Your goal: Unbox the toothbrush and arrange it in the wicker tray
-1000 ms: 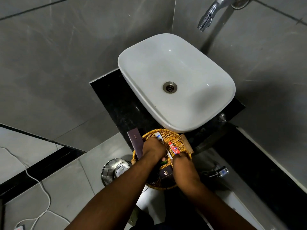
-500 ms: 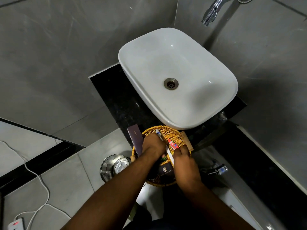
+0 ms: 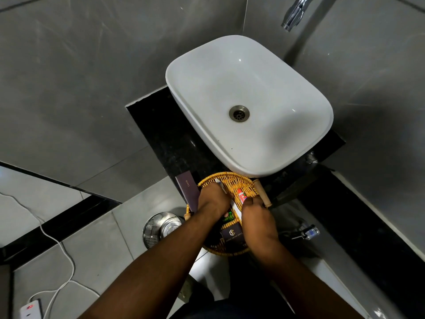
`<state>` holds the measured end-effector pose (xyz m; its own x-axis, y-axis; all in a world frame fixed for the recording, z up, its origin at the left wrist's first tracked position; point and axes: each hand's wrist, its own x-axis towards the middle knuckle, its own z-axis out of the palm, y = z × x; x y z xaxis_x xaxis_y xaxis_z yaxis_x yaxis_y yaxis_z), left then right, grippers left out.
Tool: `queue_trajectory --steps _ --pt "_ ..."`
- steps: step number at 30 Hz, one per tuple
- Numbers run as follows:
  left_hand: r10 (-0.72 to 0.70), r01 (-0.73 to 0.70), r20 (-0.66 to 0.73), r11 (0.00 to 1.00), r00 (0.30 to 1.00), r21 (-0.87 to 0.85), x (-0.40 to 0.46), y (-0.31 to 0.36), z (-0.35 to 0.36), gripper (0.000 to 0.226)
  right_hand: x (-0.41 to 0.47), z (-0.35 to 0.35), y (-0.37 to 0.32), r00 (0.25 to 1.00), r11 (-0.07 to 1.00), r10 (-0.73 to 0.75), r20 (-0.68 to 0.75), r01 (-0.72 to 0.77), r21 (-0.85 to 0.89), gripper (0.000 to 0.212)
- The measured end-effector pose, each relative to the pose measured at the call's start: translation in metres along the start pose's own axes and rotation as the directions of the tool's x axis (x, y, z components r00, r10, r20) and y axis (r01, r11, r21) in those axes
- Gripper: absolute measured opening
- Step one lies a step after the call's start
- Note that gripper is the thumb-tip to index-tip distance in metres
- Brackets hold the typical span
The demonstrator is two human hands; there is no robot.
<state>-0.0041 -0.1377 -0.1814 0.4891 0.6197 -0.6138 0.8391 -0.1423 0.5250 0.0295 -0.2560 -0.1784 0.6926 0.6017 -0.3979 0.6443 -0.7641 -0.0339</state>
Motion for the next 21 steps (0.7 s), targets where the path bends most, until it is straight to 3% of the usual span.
queue_trajectory --steps 6,12,14,17,19,21 --pt "0.053 -0.053 0.024 0.998 0.998 0.014 -0.005 0.003 -0.004 0.029 -0.005 -0.006 -0.001 0.998 0.997 -0.007 -0.058 0.012 0.071 0.029" --pt "0.154 -0.153 -0.008 0.985 0.988 0.076 -0.02 0.002 -0.027 0.03 -0.015 -0.028 0.025 0.977 0.921 -0.055 -0.207 0.129 0.367 0.027" --pt "0.199 -0.195 -0.029 0.975 0.98 0.107 -0.027 -0.002 -0.037 0.023 -0.014 -0.036 0.03 0.976 0.928 -0.056 -0.212 0.129 0.349 0.025" --pt "0.252 -0.245 -0.031 0.958 0.967 0.149 -0.039 -0.011 -0.05 0.024 -0.013 -0.047 0.032 0.963 0.97 -0.148 -0.227 0.186 0.155 0.017" --pt "0.278 -0.266 -0.049 0.948 0.959 0.173 -0.042 -0.015 -0.062 0.024 -0.01 -0.06 0.028 0.914 0.944 -0.285 -0.288 0.319 0.079 0.01" --pt "0.308 -0.285 -0.08 0.935 0.948 0.212 -0.041 -0.017 -0.078 0.022 0.0 -0.079 0.022 0.847 0.902 -0.337 -0.411 0.415 0.117 0.019"
